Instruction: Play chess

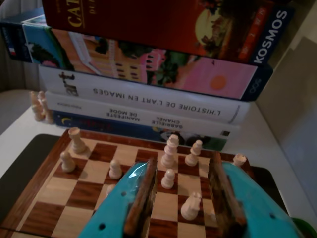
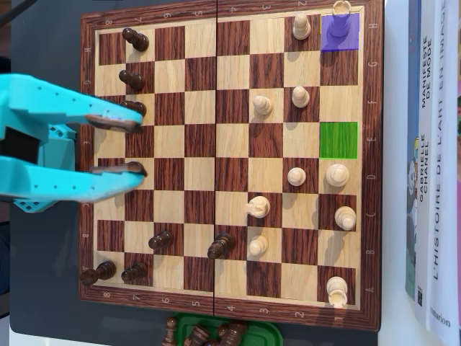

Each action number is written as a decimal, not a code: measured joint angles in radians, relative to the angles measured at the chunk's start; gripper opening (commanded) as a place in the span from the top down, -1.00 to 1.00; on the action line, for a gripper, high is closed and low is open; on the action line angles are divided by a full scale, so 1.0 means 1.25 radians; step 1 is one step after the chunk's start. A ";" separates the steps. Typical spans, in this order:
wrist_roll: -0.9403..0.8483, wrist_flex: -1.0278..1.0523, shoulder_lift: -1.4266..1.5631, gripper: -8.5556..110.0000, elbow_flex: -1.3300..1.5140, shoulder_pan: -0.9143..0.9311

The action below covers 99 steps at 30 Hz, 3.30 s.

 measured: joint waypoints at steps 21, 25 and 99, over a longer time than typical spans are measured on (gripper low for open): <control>-0.001 0.171 -0.108 0.59 -0.117 0.000; -0.001 0.212 -0.200 0.59 -0.188 -0.001; -0.065 0.293 -1.479 0.59 -1.116 -0.263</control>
